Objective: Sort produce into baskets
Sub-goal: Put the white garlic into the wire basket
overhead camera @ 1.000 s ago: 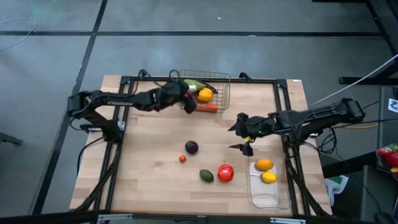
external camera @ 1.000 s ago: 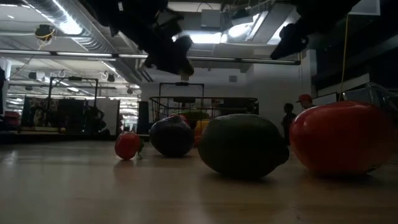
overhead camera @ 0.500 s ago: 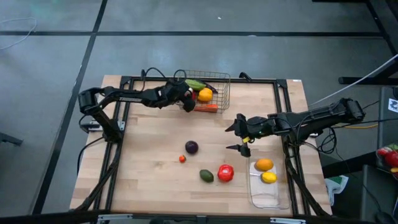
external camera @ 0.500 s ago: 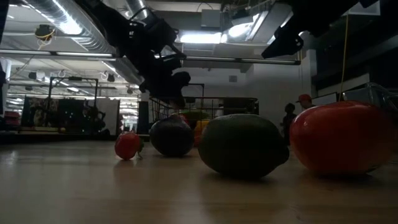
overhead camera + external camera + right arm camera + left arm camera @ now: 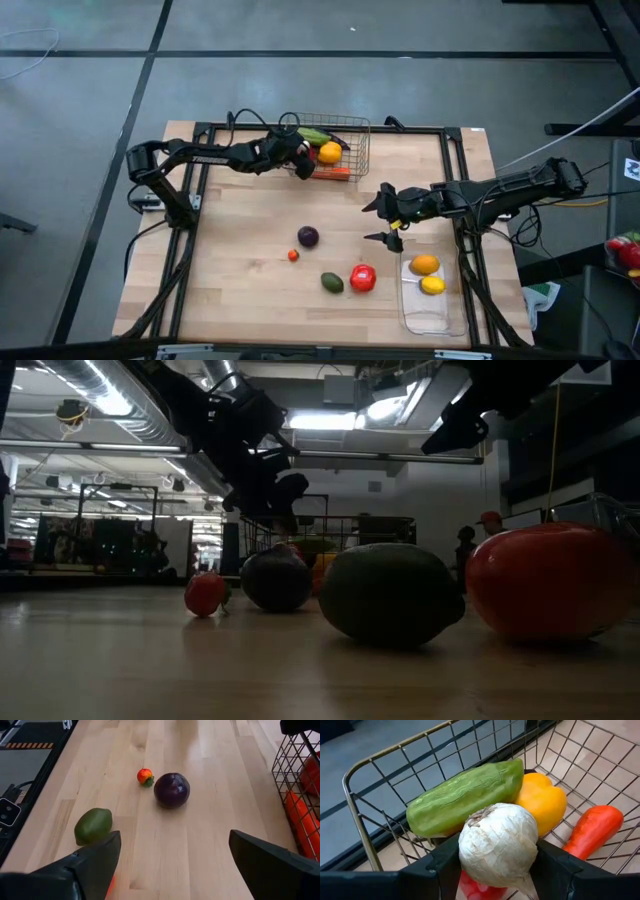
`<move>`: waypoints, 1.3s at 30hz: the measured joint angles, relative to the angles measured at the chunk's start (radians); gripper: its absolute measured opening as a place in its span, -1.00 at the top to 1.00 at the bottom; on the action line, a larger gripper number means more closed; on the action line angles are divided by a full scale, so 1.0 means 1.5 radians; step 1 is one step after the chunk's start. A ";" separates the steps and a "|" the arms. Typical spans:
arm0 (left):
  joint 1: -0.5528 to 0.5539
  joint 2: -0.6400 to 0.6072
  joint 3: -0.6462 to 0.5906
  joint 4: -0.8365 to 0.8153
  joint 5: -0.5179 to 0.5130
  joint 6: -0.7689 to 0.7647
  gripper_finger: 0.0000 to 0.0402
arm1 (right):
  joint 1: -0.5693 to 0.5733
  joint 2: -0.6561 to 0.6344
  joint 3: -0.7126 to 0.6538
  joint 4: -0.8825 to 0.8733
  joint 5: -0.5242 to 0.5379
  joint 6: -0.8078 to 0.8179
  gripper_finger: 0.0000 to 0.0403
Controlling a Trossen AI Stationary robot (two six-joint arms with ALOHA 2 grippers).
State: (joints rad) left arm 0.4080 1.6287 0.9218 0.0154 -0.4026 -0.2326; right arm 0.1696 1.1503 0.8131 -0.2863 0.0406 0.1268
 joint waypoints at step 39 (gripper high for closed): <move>-0.001 0.000 0.000 -0.004 0.052 0.056 0.02 | 0.000 0.000 0.000 0.000 0.000 0.000 -0.82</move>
State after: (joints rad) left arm 0.4065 1.6287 0.9215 0.0091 -0.3241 -0.1491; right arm 0.1696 1.1503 0.8131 -0.2867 0.0406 0.1265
